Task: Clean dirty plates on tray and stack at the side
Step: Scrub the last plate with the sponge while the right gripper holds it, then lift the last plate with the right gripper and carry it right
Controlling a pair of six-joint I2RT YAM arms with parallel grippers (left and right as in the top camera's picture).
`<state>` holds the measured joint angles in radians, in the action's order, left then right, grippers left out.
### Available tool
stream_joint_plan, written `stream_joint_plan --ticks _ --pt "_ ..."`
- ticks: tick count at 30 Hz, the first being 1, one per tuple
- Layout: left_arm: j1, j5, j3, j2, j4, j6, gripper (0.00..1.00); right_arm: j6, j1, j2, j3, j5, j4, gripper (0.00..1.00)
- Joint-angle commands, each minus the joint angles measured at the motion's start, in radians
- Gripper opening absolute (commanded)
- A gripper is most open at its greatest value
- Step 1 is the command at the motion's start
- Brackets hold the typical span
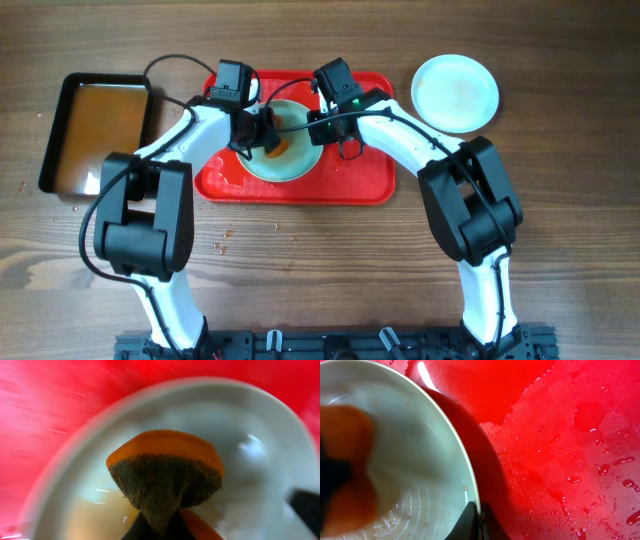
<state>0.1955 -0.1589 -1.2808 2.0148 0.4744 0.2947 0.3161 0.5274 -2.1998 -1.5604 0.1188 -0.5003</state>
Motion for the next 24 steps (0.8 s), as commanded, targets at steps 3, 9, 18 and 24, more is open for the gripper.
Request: stream_joint_plan --ticks 3,9,18,24 --pt "-0.008 0.462 0.024 -0.041 0.012 -0.103 0.04 -0.002 -0.001 -0.016 0.005 -0.063 -0.037 0.04" --pt "-0.008 0.639 0.024 -0.161 0.020 -0.103 0.04 -0.024 -0.001 -0.016 0.005 -0.106 -0.051 0.04" --pt "-0.060 0.227 0.024 -0.325 0.010 0.005 0.04 -0.086 -0.001 0.071 -0.065 -0.318 -0.098 0.04" --pt "-0.074 0.066 0.025 -0.263 0.043 0.005 0.04 -0.380 0.002 0.235 -0.095 -0.592 -0.082 0.04"
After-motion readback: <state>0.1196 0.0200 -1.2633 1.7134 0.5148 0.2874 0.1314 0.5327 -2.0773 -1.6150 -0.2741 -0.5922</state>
